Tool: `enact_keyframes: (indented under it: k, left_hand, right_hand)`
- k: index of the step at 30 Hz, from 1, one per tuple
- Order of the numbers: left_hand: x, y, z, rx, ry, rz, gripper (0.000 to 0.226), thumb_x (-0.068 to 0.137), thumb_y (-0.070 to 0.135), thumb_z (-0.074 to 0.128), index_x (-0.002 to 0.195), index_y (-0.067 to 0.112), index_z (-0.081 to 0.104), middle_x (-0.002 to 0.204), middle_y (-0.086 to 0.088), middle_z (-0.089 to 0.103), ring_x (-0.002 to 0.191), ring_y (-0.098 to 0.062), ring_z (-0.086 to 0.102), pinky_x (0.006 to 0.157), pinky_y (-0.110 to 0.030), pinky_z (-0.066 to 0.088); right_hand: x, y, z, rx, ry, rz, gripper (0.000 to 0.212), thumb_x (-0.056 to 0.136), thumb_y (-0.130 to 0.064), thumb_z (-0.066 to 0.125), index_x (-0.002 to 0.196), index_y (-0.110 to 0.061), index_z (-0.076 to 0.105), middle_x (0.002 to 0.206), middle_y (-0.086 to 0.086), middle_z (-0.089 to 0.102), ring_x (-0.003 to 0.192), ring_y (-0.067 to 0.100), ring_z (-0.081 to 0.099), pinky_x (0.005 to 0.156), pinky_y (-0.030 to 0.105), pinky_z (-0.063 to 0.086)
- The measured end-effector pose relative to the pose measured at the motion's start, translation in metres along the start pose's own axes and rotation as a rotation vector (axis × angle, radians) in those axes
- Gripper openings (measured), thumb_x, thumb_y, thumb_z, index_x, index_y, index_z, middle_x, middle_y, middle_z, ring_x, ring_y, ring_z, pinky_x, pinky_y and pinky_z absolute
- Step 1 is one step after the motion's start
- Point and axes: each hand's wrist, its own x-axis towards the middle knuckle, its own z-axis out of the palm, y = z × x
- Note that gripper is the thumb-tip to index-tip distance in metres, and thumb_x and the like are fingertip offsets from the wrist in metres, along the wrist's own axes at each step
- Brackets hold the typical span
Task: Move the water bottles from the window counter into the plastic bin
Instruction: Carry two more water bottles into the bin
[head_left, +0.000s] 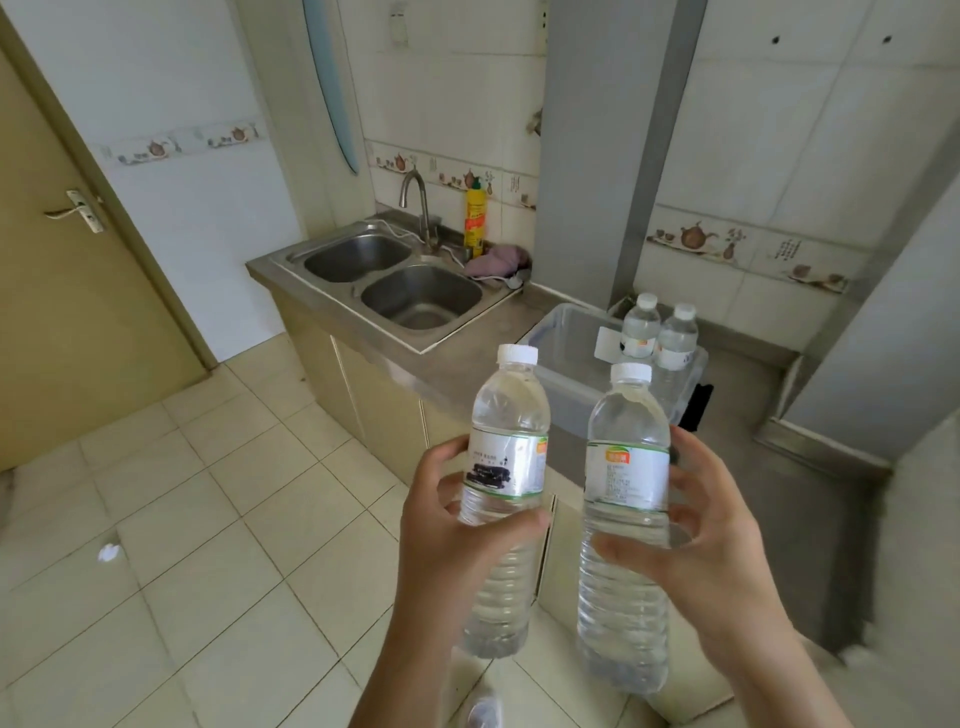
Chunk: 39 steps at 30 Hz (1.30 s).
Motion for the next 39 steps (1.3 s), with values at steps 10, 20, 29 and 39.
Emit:
enact_keyframes:
  k: [10,20,29,39]
  left_hand:
    - [0.175,0.011,0.070,-0.030,-0.242,0.043,0.075,0.051,0.004,0.093,0.104,0.045,0.059,0.093,0.010,0.076,0.078,-0.012,0.075,0.067,-0.027,0.058]
    - [0.277,0.006,0.163,-0.007,-0.425,0.123,0.079,0.045,0.004,0.096,0.108,0.039,0.062,0.102,0.012,0.073,0.093,0.004,0.068,0.078,-0.027,0.058]
    - [0.343,-0.015,0.234,0.123,-0.433,0.186,0.082,0.045,0.032,0.093,0.119,0.030,0.059,0.111,0.007,0.074,0.102,-0.010,0.071,0.085,-0.030,0.058]
    - [0.356,-0.083,0.260,0.326,-0.385,0.237,0.077,0.051,0.011,0.096,0.106,0.039,0.049,0.105,0.026,0.064,0.101,0.010,0.059,0.080,-0.007,0.048]
  right_hand:
    - [0.137,0.007,0.015,-0.026,0.178,0.068,0.108,0.046,-0.003,0.092,0.133,-0.043,0.042,0.112,-0.013,0.062,0.091,0.002,0.063,0.072,0.022,0.049]
    - [0.229,0.026,-0.008,-0.036,0.332,0.008,0.107,0.049,-0.005,0.092,0.134,-0.045,0.042,0.116,-0.010,0.065,0.100,0.006,0.064,0.067,0.026,0.057]
    - [0.314,0.065,-0.038,-0.004,0.425,0.049,0.087,0.048,-0.033,0.086,0.128,-0.030,0.053,0.114,-0.016,0.066,0.103,0.008,0.065,0.078,0.026,0.057]
    - [0.333,0.142,-0.033,-0.046,0.442,0.141,0.073,0.053,-0.015,0.091,0.109,-0.043,0.051,0.112,-0.015,0.064,0.103,0.005,0.062,0.076,0.012,0.052]
